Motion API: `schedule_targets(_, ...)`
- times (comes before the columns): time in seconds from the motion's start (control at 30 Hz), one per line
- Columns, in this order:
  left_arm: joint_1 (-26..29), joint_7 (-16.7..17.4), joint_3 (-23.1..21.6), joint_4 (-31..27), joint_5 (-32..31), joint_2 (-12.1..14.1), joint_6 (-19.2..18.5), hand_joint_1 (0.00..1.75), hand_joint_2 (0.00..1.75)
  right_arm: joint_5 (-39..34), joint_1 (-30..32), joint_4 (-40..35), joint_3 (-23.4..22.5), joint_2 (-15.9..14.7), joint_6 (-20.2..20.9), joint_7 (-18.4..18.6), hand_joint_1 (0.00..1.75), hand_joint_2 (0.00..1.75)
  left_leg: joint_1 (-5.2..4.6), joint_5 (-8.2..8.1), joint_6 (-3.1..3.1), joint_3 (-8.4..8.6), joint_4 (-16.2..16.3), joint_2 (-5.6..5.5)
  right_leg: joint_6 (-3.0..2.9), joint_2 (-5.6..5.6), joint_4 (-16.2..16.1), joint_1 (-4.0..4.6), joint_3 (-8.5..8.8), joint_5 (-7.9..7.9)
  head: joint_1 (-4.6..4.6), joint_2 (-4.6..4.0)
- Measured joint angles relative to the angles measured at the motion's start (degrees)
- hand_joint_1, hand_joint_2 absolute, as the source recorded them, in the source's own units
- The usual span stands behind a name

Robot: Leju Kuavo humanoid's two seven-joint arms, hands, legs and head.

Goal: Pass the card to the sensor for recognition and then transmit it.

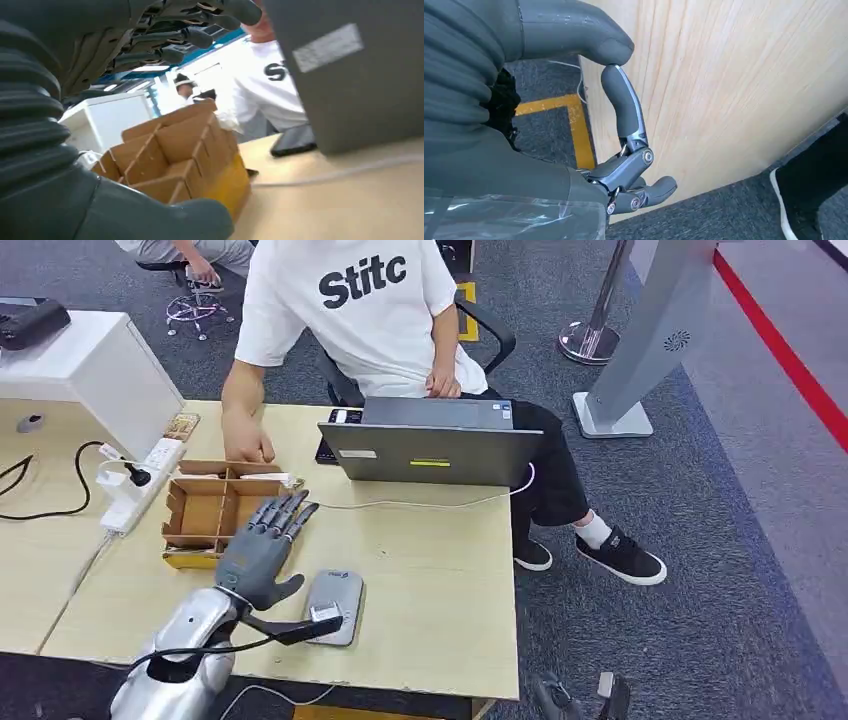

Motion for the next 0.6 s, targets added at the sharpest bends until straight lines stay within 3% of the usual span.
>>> schedule_targets(0.2,2.47,2.99,-4.06,-0.06,-1.64,3.18,2.86,0.0,1.75,-0.02,0.2,0.0,-0.04,-0.02,0.0,-0.28,0.0,1.75,0.02,0.0,0.0,0.0,-0.01,0.0,-0.01,0.0,0.01,0.01,0.0,0.0,0.0,0.0)
schedule_targets(0.47,4.89,5.44,-4.1,-1.33,-3.76,7.38,4.74,0.0,1.75,0.02,0.44,0.0,-0.02,-0.07,0.13,-0.42,0.0,1.75,0.02,0.01,-0.01,-0.02,-0.02,-0.01,-0.01,-0.01,0.01,0.02,0.0,0.0,0.02,0.0)
schedule_targets(0.6,5.55,7.91,-2.64,-1.44,-7.08,8.17,5.9,0.0,1.75,0.2,0.47,-0.02,0.02,-0.07,-0.31,-0.39,0.0,1.75,0.02,0.01,-0.01,-0.02,-0.02,0.0,0.0,-0.01,0.01,0.01,0.0,0.0,0.02,0.0)
